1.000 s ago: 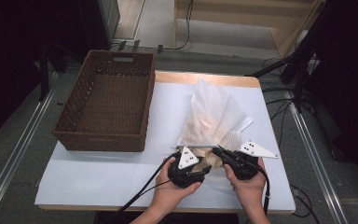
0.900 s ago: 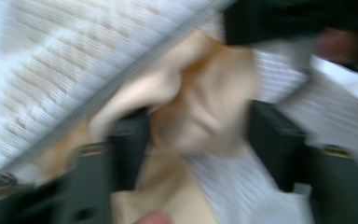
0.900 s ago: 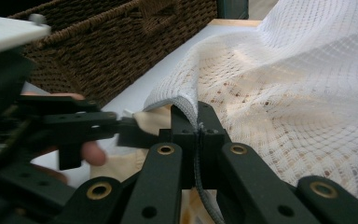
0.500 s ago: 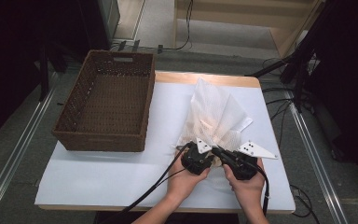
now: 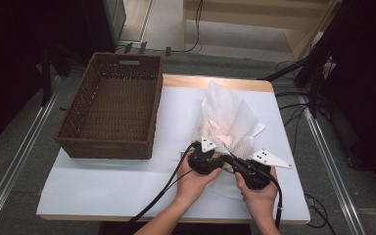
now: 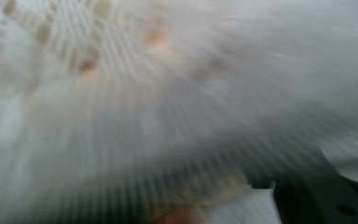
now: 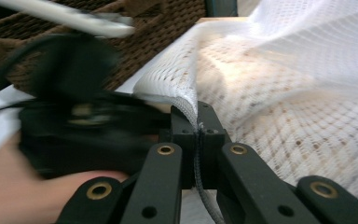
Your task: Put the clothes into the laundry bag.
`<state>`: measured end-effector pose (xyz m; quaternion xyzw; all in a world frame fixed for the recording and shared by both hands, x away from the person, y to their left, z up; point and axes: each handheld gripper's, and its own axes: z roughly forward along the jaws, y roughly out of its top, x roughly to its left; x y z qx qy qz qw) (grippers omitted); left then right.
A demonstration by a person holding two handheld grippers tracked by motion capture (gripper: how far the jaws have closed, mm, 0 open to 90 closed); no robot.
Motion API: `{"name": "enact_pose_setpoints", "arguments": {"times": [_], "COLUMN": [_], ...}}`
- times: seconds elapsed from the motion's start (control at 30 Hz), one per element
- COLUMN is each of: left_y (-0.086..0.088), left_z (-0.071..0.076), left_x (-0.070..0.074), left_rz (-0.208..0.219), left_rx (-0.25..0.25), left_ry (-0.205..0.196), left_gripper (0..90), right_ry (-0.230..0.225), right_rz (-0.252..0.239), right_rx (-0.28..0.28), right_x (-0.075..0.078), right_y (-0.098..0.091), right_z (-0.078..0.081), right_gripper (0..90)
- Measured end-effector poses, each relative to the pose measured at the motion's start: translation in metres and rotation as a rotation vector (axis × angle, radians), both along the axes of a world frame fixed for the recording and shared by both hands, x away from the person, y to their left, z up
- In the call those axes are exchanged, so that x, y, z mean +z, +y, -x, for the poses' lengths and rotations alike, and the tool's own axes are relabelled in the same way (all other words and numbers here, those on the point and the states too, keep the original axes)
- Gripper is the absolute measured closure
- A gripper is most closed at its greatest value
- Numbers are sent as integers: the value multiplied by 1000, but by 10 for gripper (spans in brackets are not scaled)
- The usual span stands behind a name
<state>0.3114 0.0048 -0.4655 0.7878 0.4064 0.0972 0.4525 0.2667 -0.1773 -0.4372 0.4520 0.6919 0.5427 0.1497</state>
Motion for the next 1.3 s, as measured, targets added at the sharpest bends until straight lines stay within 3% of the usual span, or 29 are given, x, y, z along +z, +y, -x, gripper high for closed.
{"name": "enact_pose_setpoints", "arguments": {"times": [0.13,0.3,0.37,0.47,0.67,0.73,0.77,0.87,0.97,1.07,1.13,1.3], "left_y": [21,53,63,72,67,63,61,63,64,58,46,26], "left_z": [15,32,36,44,51,53,54,56,56,52,48,34], "left_x": [3,10,10,0,-12,-12,-11,-9,-7,-4,3,11], "left_rz": [19,7,-9,-93,-151,-169,-207,-210,-193,-169,-154,-131], "left_rx": [-43,-27,-12,24,56,49,57,68,65,42,18,-24], "left_ry": [-8,-32,-32,12,15,8,-20,-32,-33,-25,-49,-55], "left_gripper": [460,400,367,315,268,304,356,569,708,745,750,876], "right_ry": [5,9,11,13,12,12,12,12,10,9,6,4], "right_rz": [-4,-3,-3,-3,5,3,5,4,6,8,13,18], "right_rx": [-11,-11,-8,-5,-2,-1,0,4,10,17,38,57], "right_x": [-2,-5,-5,-4,-5,-5,-6,-6,-6,-6,-5,-3], "right_y": [-5,-6,-6,-4,-3,-4,-4,-4,-2,0,6,12], "right_z": [-2,-6,-6,-5,-4,-4,-5,-5,-5,-4,-3,0], "right_gripper": [895,894,894,894,894,894,894,894,894,894,894,894]}}
